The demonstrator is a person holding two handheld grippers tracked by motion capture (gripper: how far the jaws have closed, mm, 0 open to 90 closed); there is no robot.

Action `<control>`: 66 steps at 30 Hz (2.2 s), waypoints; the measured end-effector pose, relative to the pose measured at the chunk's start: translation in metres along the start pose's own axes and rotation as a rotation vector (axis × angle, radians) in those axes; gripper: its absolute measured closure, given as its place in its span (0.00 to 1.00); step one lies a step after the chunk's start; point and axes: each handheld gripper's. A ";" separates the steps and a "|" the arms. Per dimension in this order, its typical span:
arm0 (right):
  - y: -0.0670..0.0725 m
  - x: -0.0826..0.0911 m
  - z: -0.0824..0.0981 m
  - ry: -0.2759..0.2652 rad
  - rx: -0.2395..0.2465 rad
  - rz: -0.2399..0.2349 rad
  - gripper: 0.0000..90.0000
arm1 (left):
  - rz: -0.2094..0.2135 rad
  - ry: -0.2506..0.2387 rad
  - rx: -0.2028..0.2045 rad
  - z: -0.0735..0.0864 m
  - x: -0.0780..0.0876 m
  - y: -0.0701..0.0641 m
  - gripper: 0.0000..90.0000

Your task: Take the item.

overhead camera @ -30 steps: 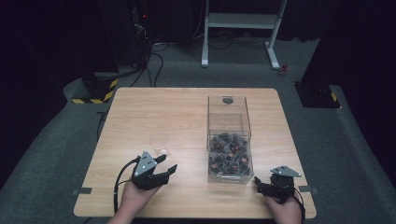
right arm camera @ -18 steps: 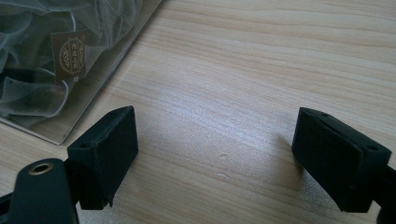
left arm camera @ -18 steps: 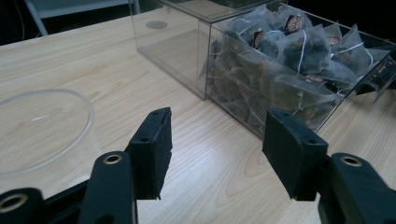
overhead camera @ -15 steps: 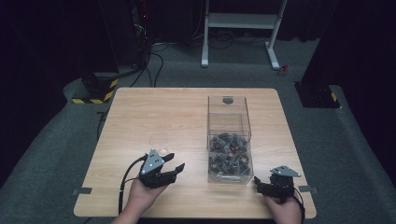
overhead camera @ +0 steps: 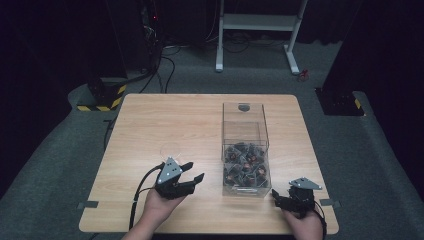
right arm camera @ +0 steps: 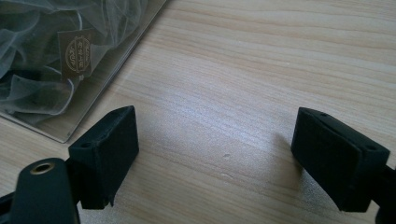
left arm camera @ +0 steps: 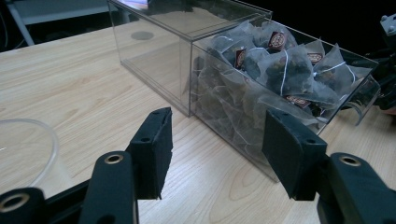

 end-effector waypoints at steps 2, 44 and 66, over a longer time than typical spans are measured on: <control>0.000 0.000 0.000 0.001 -0.004 -0.001 0.16 | 0.003 0.006 -0.008 -0.001 -0.002 -0.001 0.48; 0.001 0.000 0.000 0.001 0.010 -0.009 0.17 | 0.070 0.058 -0.092 -0.018 -0.036 -0.021 0.40; 0.001 0.000 0.000 -0.002 0.017 -0.016 0.17 | 0.075 0.099 -0.134 -0.023 -0.068 -0.030 0.43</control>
Point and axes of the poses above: each handheld gripper's, and its own axes: x roughly backward along the jaws, z roughly out of its underside, y roughly to its left, and after that the axes turned 7 degrees about x, right-handed
